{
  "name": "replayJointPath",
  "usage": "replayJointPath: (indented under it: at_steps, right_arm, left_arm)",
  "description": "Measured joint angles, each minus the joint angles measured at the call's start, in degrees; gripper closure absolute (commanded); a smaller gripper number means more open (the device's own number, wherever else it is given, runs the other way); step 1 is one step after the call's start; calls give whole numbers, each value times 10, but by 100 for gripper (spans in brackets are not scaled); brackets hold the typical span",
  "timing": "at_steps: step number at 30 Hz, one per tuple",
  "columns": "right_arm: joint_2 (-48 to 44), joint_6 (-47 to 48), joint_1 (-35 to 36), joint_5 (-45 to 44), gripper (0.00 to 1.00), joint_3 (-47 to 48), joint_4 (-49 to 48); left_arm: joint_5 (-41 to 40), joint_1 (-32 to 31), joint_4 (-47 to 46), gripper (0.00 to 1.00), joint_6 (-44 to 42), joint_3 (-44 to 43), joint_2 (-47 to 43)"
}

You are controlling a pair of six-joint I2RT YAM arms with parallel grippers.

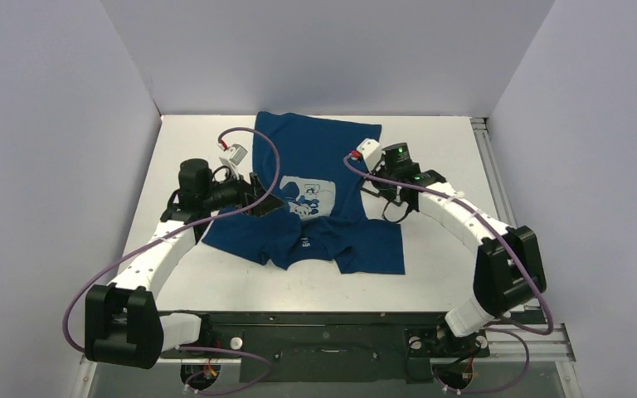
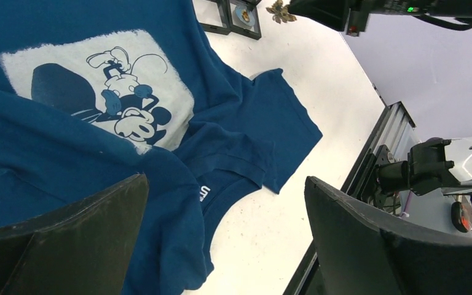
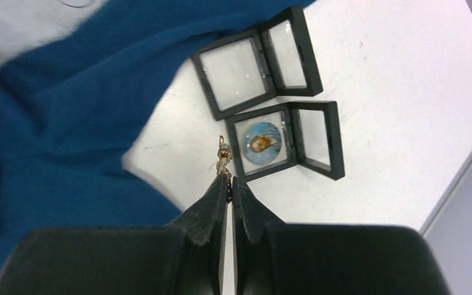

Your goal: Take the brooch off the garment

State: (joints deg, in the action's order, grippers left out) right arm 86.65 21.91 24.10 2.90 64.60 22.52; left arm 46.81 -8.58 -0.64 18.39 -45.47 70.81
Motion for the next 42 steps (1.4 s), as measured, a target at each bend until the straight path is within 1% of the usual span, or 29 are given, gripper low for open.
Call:
replayJointPath:
  at_steps: [8, 17, 39, 42]
  right_arm:
    - [104, 55, 5, -66, 100, 41, -35]
    - [188, 89, 11, -100, 100, 111, -65]
    - [284, 137, 12, -141, 100, 145, -99]
    - [292, 140, 14, -143, 97, 146, -99]
  left_arm:
    - [1, 2, 27, 4, -21, -13, -5]
    - [6, 5, 35, 4, -21, -18, -9]
    - [34, 13, 42, 4, -21, -22, -7]
    - [34, 13, 45, 4, -21, -22, -5]
